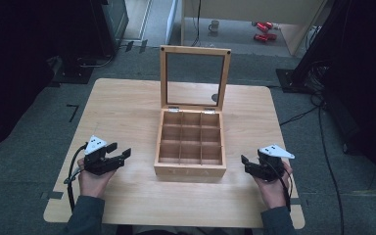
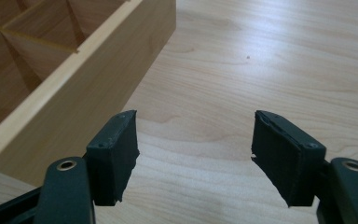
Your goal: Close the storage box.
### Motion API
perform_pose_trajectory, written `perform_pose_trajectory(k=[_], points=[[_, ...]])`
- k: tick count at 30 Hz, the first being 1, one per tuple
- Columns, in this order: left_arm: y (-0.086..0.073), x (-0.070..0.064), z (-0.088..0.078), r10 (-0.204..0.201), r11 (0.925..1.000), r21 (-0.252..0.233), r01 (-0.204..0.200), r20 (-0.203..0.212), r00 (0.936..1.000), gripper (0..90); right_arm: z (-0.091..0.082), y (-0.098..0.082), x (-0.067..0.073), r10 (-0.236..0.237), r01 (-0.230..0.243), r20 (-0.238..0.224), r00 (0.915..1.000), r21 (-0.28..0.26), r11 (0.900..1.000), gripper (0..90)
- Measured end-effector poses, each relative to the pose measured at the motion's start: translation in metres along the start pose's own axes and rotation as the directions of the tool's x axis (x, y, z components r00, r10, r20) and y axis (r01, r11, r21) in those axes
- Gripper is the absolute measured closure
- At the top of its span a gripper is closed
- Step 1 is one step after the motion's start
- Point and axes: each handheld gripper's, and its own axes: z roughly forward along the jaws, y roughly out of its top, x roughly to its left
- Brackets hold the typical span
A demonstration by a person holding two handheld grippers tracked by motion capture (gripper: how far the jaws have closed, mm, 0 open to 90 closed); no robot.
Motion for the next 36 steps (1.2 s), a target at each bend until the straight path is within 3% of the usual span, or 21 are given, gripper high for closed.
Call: perform_pose_trajectory(k=[12, 21, 36], points=[[0.022, -0.004, 0.000, 0.024, 0.9996, -0.019, -0.023, 0.015, 0.9996, 28.5, -0.004, 0.026, 0.002, -0.039, 0.039, 0.012, 0.9992, -0.023, 0.999, 32.2], [0.037, -0.010, 0.004, 0.017, 0.9992, -0.037, -0.015, 0.041, 0.9990, 32.2, -0.001, 0.039, 0.006, -0.074, 0.075, 0.019, 0.9970, -0.033, 0.997, 34.8], [0.069, -0.020, 0.016, 0.066, 0.9956, -0.070, -0.063, 0.043, 0.9969, 33.3, 0.006, 0.063, 0.009, -0.103, 0.103, 0.016, 0.9946, -0.053, 0.993, 38.4]])
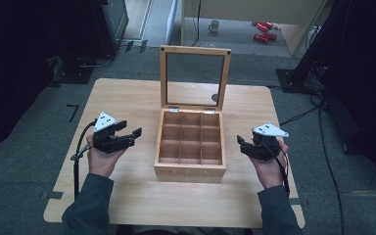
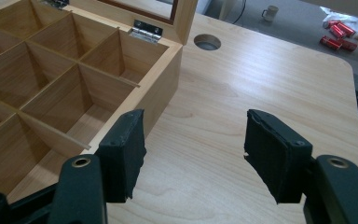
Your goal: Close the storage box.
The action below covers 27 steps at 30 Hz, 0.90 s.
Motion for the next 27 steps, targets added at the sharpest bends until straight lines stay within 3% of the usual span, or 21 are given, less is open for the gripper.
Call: perform_pose_trajectory(k=[9, 14, 27], points=[[0.008, -0.001, 0.008, 0.016, 0.9999, -0.003, -0.016, -0.002, 0.9999, 33.8, 0.006, 0.012, 0.002, -0.018, 0.018, -0.002, 0.9998, -0.011, 1.000, 39.0], [0.010, -0.003, 0.017, 0.052, 0.9986, 0.010, -0.052, -0.020, 0.9985, 31.7, 0.010, 0.019, 0.004, -0.026, 0.026, -0.009, 0.9996, -0.019, 0.999, 40.3], [0.026, -0.005, 0.032, 0.033, 0.9994, 0.003, -0.033, -0.007, 0.9994, 33.5, 0.020, 0.032, 0.009, -0.019, 0.018, -0.030, 0.9994, -0.045, 0.999, 41.8]])
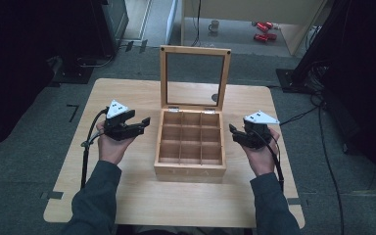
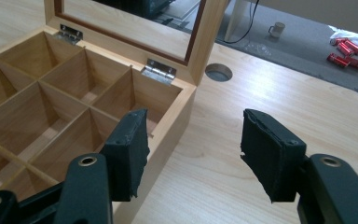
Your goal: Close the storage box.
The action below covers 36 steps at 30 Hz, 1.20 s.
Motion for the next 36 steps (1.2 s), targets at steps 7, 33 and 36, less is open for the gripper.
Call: perform_pose_trajectory(k=[7, 33, 36], points=[[0.010, -0.003, 0.009, 0.020, 0.9998, 0.005, -0.020, -0.005, 0.9998, 35.6, 0.007, 0.008, -0.004, 0.008, -0.008, 0.004, 1.0000, -0.012, 1.000, 44.0], [0.040, -0.008, 0.037, 0.065, 0.9973, 0.037, -0.064, -0.028, 0.9975, 39.2, 0.043, 0.051, -0.017, 0.039, -0.041, -0.056, 0.9976, -0.033, 0.999, 46.5], [0.039, -0.009, 0.038, 0.068, 0.9966, 0.047, -0.067, -0.021, 0.9974, 39.5, 0.050, 0.058, -0.018, 0.039, -0.041, -0.060, 0.9975, -0.038, 0.998, 46.1]])
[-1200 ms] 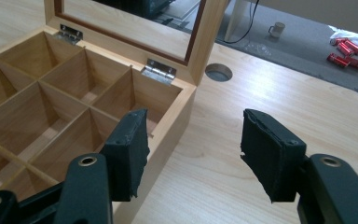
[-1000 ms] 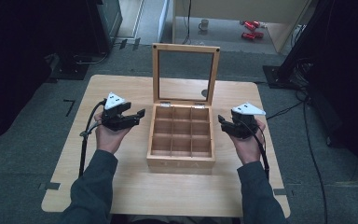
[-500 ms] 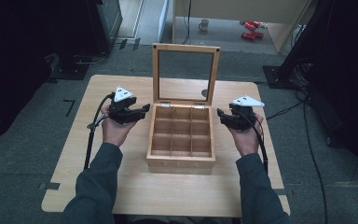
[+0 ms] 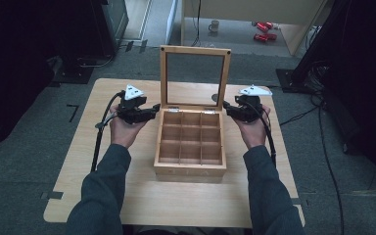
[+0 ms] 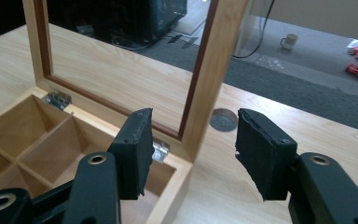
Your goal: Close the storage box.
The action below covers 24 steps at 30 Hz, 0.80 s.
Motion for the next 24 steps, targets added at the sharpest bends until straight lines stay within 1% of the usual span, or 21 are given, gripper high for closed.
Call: perform_pose_trajectory(k=[2, 3, 5, 7, 10, 12, 17, 22, 24], points=[[0.000, 0.000, 0.000, 0.000, 1.0000, 0.000, 0.000, 0.004, 1.0000, 40.5, 0.003, 0.002, -0.001, -0.003, 0.003, -0.007, 1.0000, -0.003, 1.000, 45.8], [-0.001, -0.001, 0.000, 0.001, 1.0000, 0.003, -0.001, 0.006, 1.0000, 40.8, 0.007, 0.006, -0.001, -0.017, 0.017, -0.010, 0.9998, -0.004, 1.000, 45.3], [-0.001, -0.001, 0.000, 0.003, 1.0000, 0.005, -0.003, 0.008, 1.0000, 41.1, 0.009, 0.008, -0.001, -0.023, 0.023, -0.007, 0.9997, -0.007, 1.000, 45.3], [-0.001, -0.002, -0.001, 0.004, 1.0000, 0.000, -0.004, 0.011, 0.9999, 41.6, 0.018, 0.014, -0.002, -0.029, 0.029, 0.000, 0.9996, 0.010, 1.000, 45.1], [0.000, -0.003, -0.002, 0.011, 0.9999, 0.002, -0.011, 0.011, 0.9999, 41.5, 0.023, 0.022, -0.004, -0.022, 0.022, 0.000, 0.9998, 0.007, 1.000, 45.2], [0.000, -0.003, -0.003, 0.013, 0.9999, 0.003, -0.013, 0.010, 0.9999, 41.5, 0.026, 0.028, -0.005, -0.023, 0.023, 0.011, 0.9997, 0.002, 1.000, 45.0], [0.000, -0.004, -0.003, 0.016, 0.9999, 0.005, -0.016, 0.010, 0.9998, 41.2, 0.035, 0.041, -0.010, -0.013, 0.013, 0.015, 0.9998, 0.015, 1.000, 43.2], [0.000, -0.003, -0.003, 0.012, 0.9999, 0.006, -0.012, 0.009, 0.9999, 41.1, 0.046, 0.048, -0.016, 0.020, -0.020, 0.008, 0.9998, 0.022, 1.000, 40.2], [0.000, -0.002, -0.002, 0.008, 0.9999, 0.007, -0.008, 0.007, 0.9999, 41.0, 0.048, 0.049, -0.017, 0.021, -0.021, 0.008, 0.9997, 0.020, 1.000, 40.2]])
